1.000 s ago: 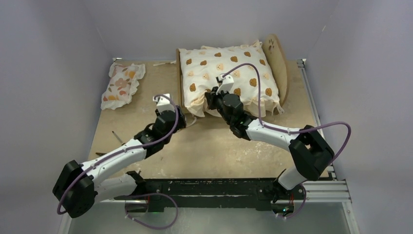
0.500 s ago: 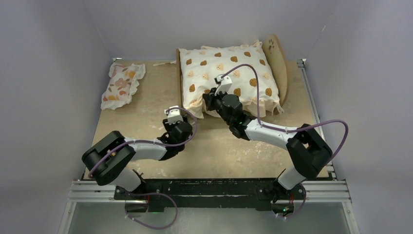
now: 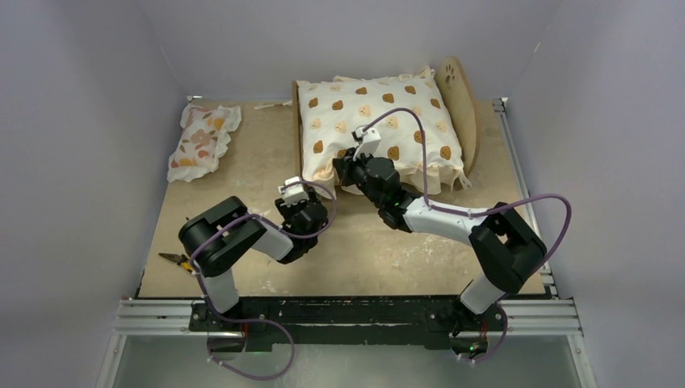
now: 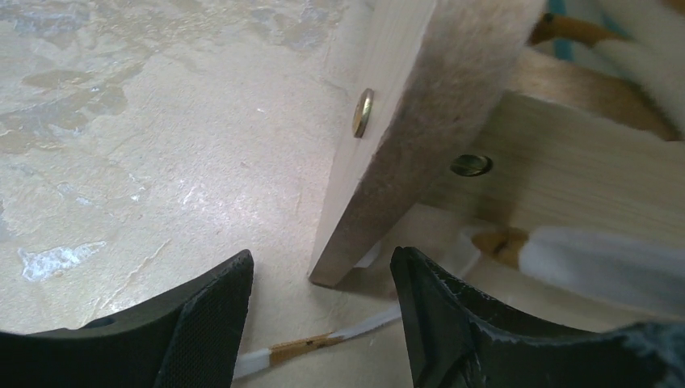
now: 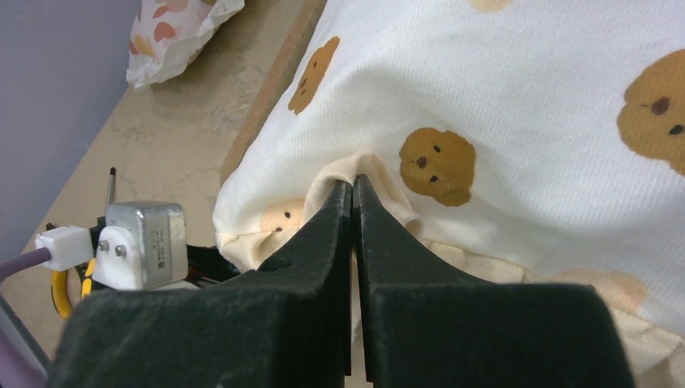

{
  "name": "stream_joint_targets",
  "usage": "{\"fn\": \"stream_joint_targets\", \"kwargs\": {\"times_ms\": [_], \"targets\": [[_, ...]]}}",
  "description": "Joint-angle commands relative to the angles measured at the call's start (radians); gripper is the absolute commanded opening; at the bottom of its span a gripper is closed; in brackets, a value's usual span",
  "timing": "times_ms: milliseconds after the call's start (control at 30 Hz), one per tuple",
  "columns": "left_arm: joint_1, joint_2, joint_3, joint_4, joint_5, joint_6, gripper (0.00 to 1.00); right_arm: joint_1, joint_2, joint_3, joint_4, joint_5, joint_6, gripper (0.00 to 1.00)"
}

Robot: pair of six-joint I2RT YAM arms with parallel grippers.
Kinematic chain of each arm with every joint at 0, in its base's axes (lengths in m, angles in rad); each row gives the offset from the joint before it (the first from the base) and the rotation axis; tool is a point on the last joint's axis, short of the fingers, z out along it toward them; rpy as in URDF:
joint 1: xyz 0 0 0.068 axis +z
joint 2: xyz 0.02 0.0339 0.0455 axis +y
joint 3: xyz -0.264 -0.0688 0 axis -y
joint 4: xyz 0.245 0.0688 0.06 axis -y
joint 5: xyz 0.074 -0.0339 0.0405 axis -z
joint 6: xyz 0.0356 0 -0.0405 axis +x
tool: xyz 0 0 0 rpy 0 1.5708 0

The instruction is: Set up the pet bed

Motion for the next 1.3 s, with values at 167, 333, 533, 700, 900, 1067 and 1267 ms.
{"fn": "stream_joint_targets", "kwargs": {"times_ms": [167,333,533,700,900,1067,1267], "targets": [[0.000,0.109,0.085,-0.011,-0.228,-0.144,0.61,0.000,0.002,-0.006,0.042,-0.032,0.011,0.00],[0.001,0.069,0.108,-0.246,-0.240,-0.305,0.49,-0.002,0.006,-0.008,0.047,-0.032,0.010,0.00],[0.002,0.015,0.080,-0.418,-0.190,-0.425,0.49,-0.006,0.002,-0.010,0.053,-0.032,0.011,0.00],[0.003,-0.045,0.070,-0.522,-0.169,-0.462,0.49,-0.006,-0.004,-0.016,0.062,-0.035,0.014,0.00],[0.049,-0.128,0.025,-0.585,-0.118,-0.501,0.46,-0.008,-0.011,-0.018,0.061,-0.034,0.008,0.00],[0.069,-0.214,-0.018,-0.595,-0.061,-0.487,0.46,-0.008,-0.006,-0.015,0.063,-0.044,0.010,0.00],[0.069,-0.315,-0.056,-0.596,0.024,-0.431,0.39,-0.008,-0.003,-0.009,0.062,-0.060,0.011,0.00]]}}
